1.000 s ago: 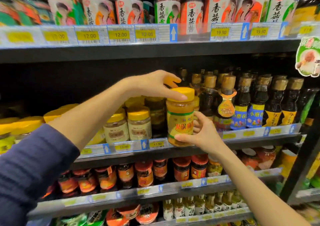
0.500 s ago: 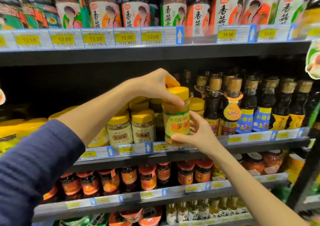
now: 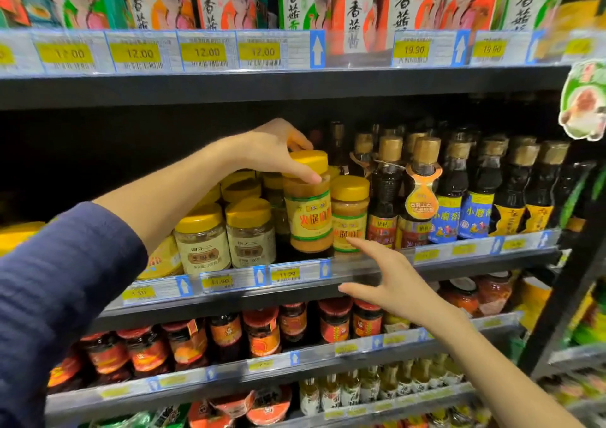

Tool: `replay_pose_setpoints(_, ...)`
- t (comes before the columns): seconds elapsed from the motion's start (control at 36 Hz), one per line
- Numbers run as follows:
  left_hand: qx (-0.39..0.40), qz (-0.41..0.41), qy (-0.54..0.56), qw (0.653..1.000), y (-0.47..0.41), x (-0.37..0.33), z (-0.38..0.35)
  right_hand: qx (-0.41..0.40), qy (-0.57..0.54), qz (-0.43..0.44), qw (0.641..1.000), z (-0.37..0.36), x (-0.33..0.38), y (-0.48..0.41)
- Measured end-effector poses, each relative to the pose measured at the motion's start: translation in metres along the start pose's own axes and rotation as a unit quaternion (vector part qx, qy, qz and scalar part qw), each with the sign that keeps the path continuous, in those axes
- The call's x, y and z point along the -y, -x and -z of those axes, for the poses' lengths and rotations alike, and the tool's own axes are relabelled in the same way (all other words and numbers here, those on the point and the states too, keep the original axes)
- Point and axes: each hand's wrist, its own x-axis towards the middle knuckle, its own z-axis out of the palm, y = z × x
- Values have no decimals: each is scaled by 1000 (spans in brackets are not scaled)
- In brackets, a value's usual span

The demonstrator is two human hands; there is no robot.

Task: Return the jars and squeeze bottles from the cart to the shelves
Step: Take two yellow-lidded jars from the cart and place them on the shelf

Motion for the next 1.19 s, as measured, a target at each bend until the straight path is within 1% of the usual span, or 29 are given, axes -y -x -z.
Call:
replay_pose_setpoints(0.11,15,17,12,1000,-3,8,-9,17,152,35,988,-7,-6,8)
replay_pose_setpoints(0.22,25,28,15,999,-6,15,-18,-9,304,57,951,-20,-13,12)
replay_pose_setpoints(0.28,31,32,16,999,-7,18,-21,-27,348,53,936,-26,-18,12)
replay_pose_setpoints(0.44,46,45,9,998,-8,25,-31,-36,365,53,929,-32,-21,14)
replay_pose_setpoints(0.64,50,38,1,998,-11,27,-39,-20,354,46,934,-34,-25,14)
replay_pose_setpoints(0.81,49,30,-4,998,-15,32,-40,-26,348,41,936,-34,-26,14)
replay_pose_setpoints(1.06,71,15,-63,995,-18,32,-35,-17,345,40,938,-35,-24,13)
replay_pose_setpoints(1.19,65,13,-92,994,-18,31,-35,-13,337,38,941,-35,-23,13)
